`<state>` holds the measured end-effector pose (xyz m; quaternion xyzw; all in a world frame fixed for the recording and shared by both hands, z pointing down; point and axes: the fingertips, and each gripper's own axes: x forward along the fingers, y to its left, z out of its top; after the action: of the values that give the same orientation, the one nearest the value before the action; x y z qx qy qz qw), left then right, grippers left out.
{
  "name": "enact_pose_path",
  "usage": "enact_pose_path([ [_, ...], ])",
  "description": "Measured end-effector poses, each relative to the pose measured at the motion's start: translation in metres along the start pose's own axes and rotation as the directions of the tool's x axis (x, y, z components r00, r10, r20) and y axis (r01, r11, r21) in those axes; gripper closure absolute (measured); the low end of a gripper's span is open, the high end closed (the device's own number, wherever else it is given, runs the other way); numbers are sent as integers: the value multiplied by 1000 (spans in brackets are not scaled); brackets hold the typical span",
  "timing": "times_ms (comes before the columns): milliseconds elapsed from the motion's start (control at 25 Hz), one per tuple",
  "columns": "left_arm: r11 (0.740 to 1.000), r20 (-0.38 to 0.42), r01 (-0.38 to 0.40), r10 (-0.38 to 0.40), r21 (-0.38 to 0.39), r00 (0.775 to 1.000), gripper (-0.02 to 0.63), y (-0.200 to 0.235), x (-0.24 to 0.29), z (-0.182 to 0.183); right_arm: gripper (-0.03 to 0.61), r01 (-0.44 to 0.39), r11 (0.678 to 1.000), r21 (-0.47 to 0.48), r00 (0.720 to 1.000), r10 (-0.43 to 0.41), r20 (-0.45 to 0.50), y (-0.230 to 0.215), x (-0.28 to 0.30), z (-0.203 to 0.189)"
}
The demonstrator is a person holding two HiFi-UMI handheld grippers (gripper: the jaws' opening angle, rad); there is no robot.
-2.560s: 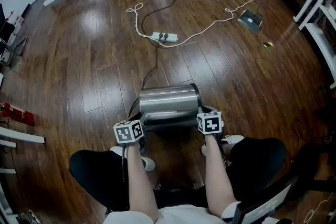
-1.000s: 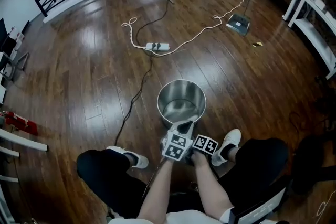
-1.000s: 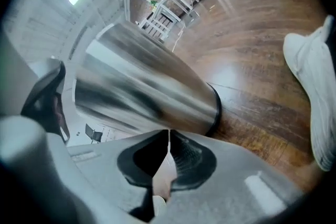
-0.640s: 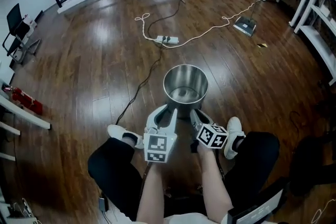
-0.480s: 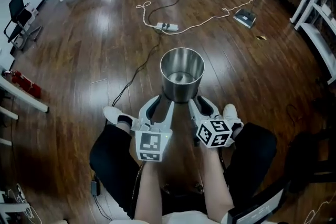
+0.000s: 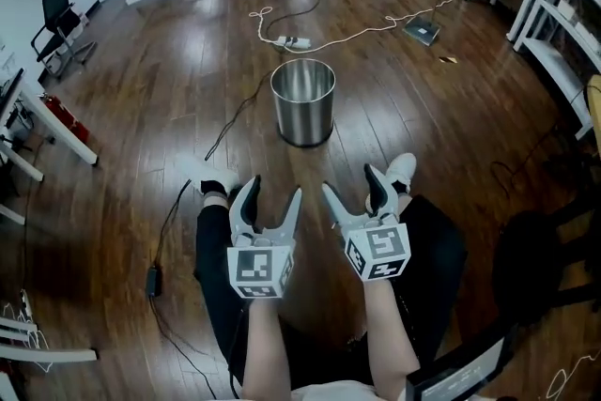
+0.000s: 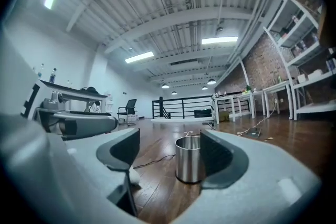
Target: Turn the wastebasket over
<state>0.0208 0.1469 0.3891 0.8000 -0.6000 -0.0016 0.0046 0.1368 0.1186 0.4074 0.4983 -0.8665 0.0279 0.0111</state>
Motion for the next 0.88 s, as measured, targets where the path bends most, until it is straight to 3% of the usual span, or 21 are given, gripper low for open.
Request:
enact_pose_path([
  [200,999,12,-7,7,31,1000,296,-53,-71,14,239,-3,997,-72,999,-1,-54,18,-86,3],
  [400,998,20,-22,21,57,1000,295,-81,-112,25,241,0,996,-91,1000,-2,-18,29,-138,21],
  [640,997,34,-71,71,24,997,295,-95,-148,27,241,-16,995,-102,1000,13,-28,34,-182,20],
  [880,998,35,-48,47,28,998,296,-114,-160,34,241,13,996,-86,1000,-14,-21,25,-204,25],
])
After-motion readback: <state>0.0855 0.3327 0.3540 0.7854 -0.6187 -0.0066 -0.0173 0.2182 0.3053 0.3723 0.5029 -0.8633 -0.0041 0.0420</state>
